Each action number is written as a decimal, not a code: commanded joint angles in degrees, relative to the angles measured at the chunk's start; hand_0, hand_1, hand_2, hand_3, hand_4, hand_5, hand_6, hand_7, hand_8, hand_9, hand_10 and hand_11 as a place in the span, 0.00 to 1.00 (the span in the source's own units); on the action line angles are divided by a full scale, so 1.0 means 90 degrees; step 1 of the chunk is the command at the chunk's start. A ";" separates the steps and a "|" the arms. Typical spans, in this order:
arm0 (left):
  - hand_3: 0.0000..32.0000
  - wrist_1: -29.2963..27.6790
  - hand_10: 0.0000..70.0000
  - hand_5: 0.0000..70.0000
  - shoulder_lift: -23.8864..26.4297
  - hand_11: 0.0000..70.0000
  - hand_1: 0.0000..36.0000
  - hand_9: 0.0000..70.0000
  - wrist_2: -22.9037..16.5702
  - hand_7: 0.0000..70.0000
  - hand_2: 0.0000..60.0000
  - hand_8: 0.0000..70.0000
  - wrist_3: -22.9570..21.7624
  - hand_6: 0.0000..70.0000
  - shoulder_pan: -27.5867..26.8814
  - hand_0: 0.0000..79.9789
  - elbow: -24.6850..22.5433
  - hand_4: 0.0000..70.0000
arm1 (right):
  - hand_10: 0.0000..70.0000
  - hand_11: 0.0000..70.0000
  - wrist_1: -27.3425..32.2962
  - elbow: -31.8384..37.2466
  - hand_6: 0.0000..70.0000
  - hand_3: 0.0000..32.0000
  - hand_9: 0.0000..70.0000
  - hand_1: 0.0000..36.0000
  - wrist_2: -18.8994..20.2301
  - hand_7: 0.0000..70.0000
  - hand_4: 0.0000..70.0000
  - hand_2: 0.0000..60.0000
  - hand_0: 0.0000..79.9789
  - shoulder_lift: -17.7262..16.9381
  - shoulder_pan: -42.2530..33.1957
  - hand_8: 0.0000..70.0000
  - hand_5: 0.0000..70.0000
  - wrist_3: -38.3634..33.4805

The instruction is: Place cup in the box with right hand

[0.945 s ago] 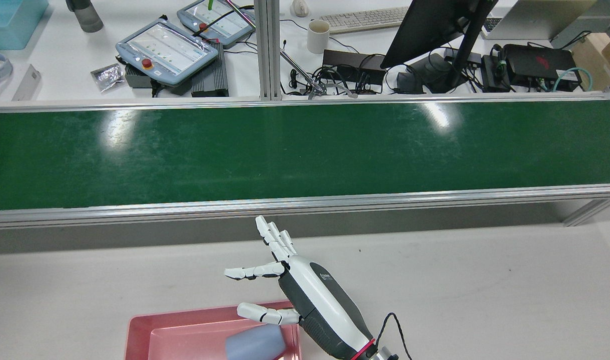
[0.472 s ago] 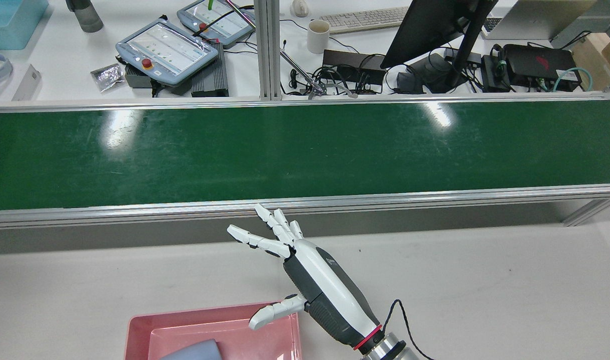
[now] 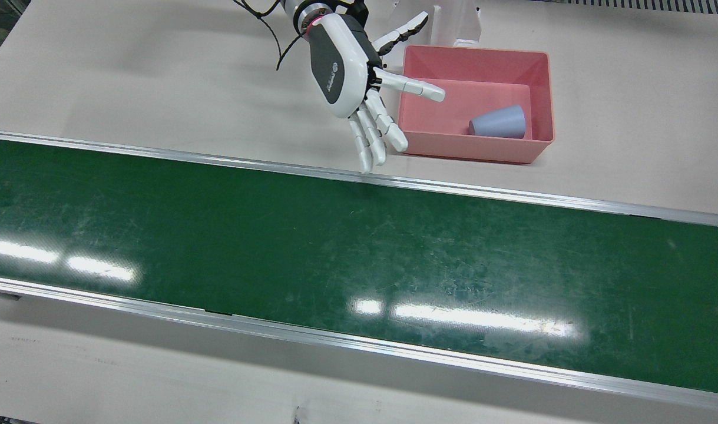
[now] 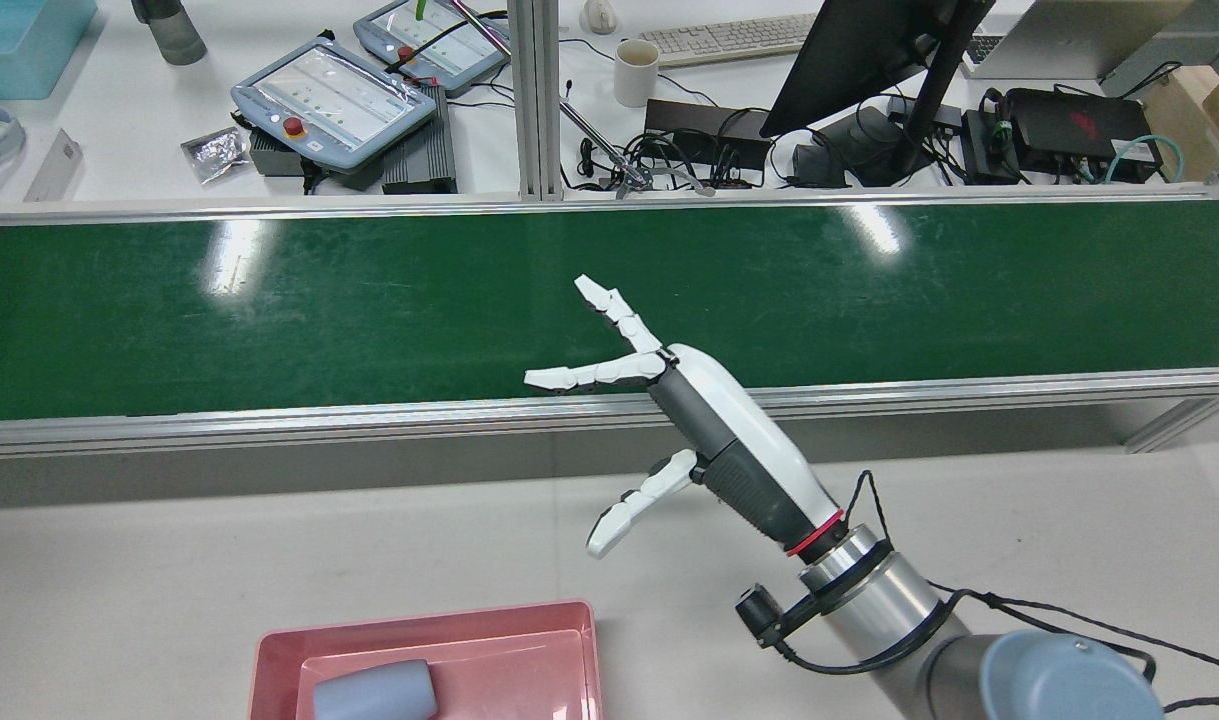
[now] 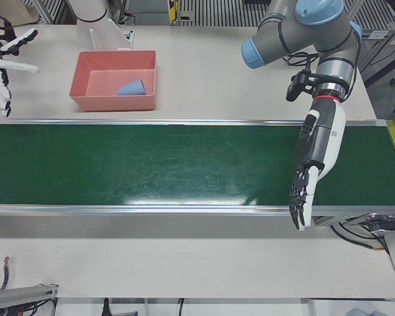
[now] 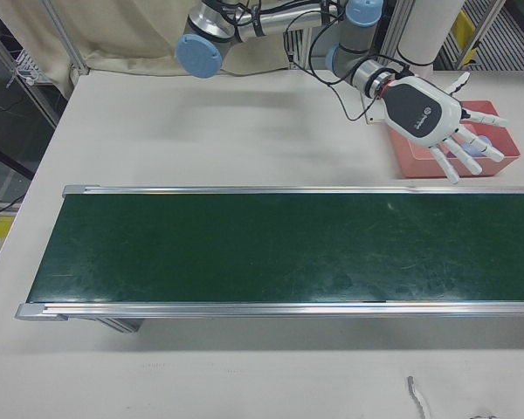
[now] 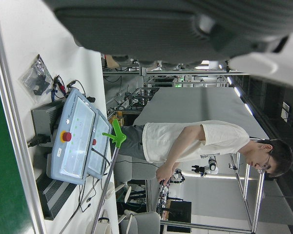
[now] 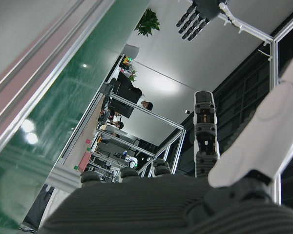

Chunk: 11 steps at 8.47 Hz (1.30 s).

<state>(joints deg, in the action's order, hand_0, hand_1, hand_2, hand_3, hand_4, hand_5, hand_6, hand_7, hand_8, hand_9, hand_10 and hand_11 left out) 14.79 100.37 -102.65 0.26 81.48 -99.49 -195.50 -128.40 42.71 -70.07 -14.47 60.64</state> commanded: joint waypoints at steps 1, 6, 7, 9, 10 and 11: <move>0.00 -0.0003 0.00 0.00 0.0000 0.00 0.00 0.00 0.0000 0.00 0.00 0.00 0.0000 0.00 0.0000 0.00 0.0000 0.00 | 0.00 0.00 -0.0075 -0.0508 0.00 0.54 0.01 0.00 0.0660 0.14 0.44 0.00 0.54 -0.1352 -0.1530 0.00 0.00 -0.1489; 0.00 -0.0003 0.00 0.00 0.0000 0.00 0.00 0.00 0.0000 0.00 0.00 0.00 0.0000 0.00 0.0000 0.00 0.0000 0.00 | 0.00 0.00 -0.0466 0.0954 0.00 0.55 0.02 0.00 0.3150 0.19 0.49 0.00 0.55 -0.2087 -0.4948 0.00 0.00 -0.3935; 0.00 -0.0003 0.00 0.00 0.0000 0.00 0.00 0.00 0.0000 0.00 0.00 0.00 0.0000 0.00 0.0000 0.00 0.0000 0.00 | 0.00 0.00 -0.0446 0.1266 0.00 0.59 0.02 0.00 0.3464 0.18 0.43 0.00 0.53 -0.2087 -0.5439 0.00 0.00 -0.4100; 0.00 -0.0003 0.00 0.00 0.0000 0.00 0.00 0.00 0.0000 0.00 0.00 0.00 0.0000 0.00 0.0000 0.00 0.0000 0.00 | 0.02 0.02 0.0689 0.2356 0.00 0.42 0.02 0.00 0.3555 0.18 0.44 0.00 0.49 -0.2252 -0.6008 0.01 0.00 -0.4703; 0.00 -0.0003 0.00 0.00 0.0000 0.00 0.00 0.00 0.0000 0.00 0.00 0.00 0.0000 0.00 0.0000 0.00 0.0000 0.00 | 0.03 0.04 0.1141 0.2856 0.01 0.34 0.04 0.00 0.3574 0.19 0.43 0.00 0.48 -0.2263 -0.6184 0.02 0.00 -0.4987; 0.00 -0.0003 0.00 0.00 0.0000 0.00 0.00 0.00 0.0000 0.00 0.00 0.00 0.0000 0.00 0.0000 0.00 0.0000 0.00 | 0.05 0.07 0.1252 0.3006 0.02 0.26 0.05 0.00 0.3632 0.21 0.46 0.00 0.50 -0.2273 -0.6514 0.02 0.00 -0.5000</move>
